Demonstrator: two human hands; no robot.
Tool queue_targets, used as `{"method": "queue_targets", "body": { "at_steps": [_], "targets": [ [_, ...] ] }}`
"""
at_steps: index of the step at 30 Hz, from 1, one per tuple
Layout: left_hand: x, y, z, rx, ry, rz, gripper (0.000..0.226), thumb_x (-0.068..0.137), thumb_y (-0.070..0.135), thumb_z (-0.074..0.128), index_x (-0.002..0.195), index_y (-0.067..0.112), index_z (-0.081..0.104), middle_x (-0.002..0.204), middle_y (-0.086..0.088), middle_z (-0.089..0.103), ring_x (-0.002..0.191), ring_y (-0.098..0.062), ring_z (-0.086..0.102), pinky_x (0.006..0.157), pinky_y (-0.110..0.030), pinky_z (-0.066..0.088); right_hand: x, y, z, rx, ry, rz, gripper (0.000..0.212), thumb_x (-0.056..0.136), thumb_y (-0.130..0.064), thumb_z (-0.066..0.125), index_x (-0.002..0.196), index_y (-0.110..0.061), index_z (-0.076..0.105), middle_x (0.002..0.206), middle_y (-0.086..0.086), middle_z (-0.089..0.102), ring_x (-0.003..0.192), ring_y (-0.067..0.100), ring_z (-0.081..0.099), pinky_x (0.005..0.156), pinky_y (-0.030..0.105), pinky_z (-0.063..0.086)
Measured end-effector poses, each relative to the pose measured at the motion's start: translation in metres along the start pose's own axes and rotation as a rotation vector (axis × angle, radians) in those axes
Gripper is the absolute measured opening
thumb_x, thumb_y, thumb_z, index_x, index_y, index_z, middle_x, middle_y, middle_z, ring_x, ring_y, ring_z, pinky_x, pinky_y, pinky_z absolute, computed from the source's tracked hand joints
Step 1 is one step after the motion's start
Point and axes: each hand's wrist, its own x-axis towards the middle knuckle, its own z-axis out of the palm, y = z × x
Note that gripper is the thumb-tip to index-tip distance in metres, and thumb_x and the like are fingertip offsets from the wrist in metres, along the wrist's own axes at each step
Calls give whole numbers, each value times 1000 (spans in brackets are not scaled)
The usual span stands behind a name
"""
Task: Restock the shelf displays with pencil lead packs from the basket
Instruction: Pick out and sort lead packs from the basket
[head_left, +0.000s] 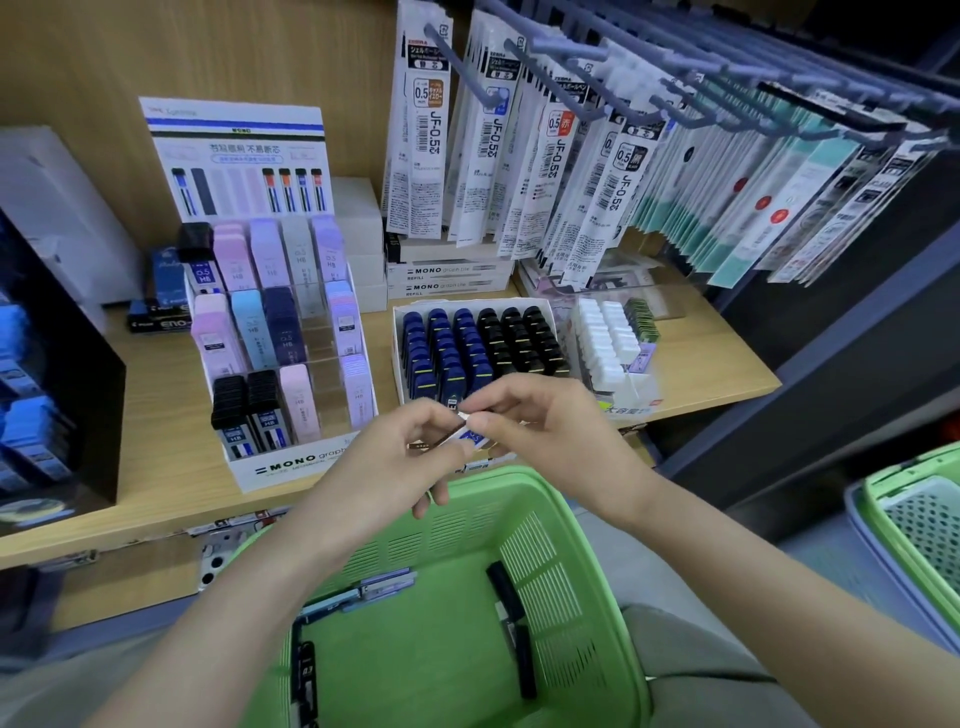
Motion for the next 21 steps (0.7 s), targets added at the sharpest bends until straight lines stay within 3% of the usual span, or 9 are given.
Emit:
{"method": "queue_targets", "body": {
  "at_steps": [6,10,15,18,21],
  "targets": [
    [-1,-7,-16,-75,181,17,5,87,16,64,91,13,62,61,2,58,47,-6,49,52,-16,45,-7,-3,-5,225,110,121,12,82,-4,67,85,-16,66,69,-8,64,63,9,66,64,18,54],
    [-10,-9,-28,-125,257,150,8,86,9,64,91,15,63,65,-1,61,52,-6,54,54,-16,47,-16,-7,7,193,-50,257,17,81,1,66,84,-16,62,77,0,64,64,9,67,63,18,55],
    [-25,-21,-46,88,333,300,18,83,11,68,82,28,61,74,9,63,65,-6,54,66,-26,45,-20,-13,26,200,-86,286,13,86,-5,64,89,-17,59,84,1,62,73,11,66,66,18,52],
    [-38,-33,-60,291,357,356,19,84,15,68,80,31,57,77,11,59,72,-4,52,65,-14,39,-15,-22,34,256,-36,252,8,88,-7,61,92,-14,60,81,1,62,74,10,67,68,19,54],
    [-45,-49,-81,486,387,418,20,85,13,66,87,30,56,88,20,55,88,2,50,74,-7,36,-7,-33,45,173,48,128,11,87,-5,62,87,-16,61,74,-2,65,69,6,65,64,17,53]
  ]
}}
